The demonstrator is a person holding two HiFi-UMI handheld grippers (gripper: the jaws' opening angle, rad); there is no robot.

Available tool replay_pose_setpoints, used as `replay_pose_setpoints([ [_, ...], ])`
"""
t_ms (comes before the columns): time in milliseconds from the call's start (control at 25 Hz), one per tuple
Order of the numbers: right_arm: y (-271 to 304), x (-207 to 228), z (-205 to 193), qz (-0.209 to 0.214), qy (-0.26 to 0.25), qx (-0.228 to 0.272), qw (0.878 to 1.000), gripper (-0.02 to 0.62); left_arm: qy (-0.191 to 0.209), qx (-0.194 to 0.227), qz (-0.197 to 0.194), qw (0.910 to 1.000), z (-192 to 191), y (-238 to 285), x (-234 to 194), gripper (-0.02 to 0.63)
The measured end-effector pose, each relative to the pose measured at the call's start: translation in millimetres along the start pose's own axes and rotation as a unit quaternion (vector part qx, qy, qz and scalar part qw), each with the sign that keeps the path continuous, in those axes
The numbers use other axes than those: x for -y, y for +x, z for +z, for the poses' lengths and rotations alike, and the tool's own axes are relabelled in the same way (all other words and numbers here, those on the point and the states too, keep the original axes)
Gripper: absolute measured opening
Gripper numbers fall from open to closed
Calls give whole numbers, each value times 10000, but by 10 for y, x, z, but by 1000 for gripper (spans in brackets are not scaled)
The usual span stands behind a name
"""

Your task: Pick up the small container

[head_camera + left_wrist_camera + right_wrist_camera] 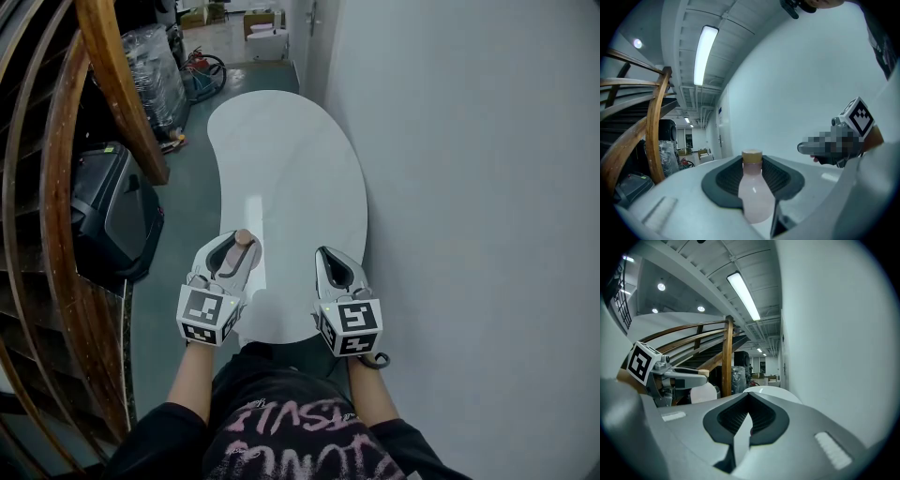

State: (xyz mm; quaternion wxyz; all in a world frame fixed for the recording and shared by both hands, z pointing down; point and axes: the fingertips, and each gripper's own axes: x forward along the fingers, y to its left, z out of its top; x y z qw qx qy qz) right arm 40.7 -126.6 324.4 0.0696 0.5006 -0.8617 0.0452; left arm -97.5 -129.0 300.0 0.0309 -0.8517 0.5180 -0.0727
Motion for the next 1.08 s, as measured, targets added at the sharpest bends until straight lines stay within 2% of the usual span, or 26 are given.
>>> replay_pose_setpoints([
  [640, -18, 117, -54, -121, 98, 16, 9999, 9, 68, 100, -66, 9999, 37, 41, 34, 126],
  [1080, 13, 180, -97, -75, 129, -39, 9999, 9, -8, -13, -81, 10000, -31, 109, 72, 126],
])
